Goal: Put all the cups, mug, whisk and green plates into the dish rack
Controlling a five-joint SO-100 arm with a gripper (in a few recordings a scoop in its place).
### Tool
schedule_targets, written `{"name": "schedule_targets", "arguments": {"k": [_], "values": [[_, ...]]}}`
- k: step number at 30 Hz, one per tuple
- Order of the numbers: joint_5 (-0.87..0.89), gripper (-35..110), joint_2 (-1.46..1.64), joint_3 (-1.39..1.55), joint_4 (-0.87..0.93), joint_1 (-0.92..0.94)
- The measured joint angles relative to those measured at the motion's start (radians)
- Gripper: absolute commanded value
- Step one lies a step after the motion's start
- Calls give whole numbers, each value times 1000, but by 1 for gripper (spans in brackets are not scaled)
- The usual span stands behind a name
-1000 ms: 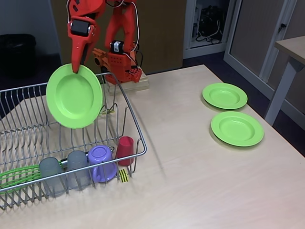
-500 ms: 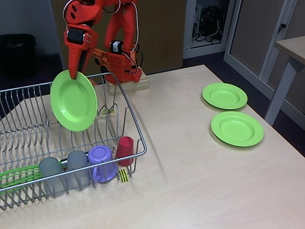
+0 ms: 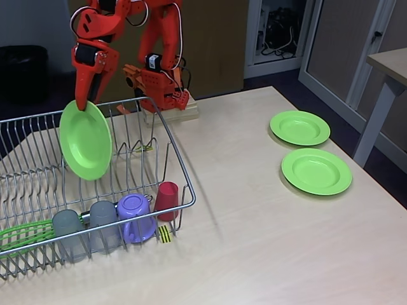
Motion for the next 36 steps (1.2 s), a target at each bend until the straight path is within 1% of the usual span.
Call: {"name": "schedule_targets", "arguments": {"k": [10, 21, 22, 29, 32, 36], "values": [[-34, 0, -91, 2, -81, 75], [-69, 0, -209, 48, -196, 110], [-75, 0, -224, 52, -210, 114], [-152, 18, -250, 117, -261, 107], [-179, 21, -247, 137, -264, 91], [-199, 22, -189, 138, -244, 72]]}}
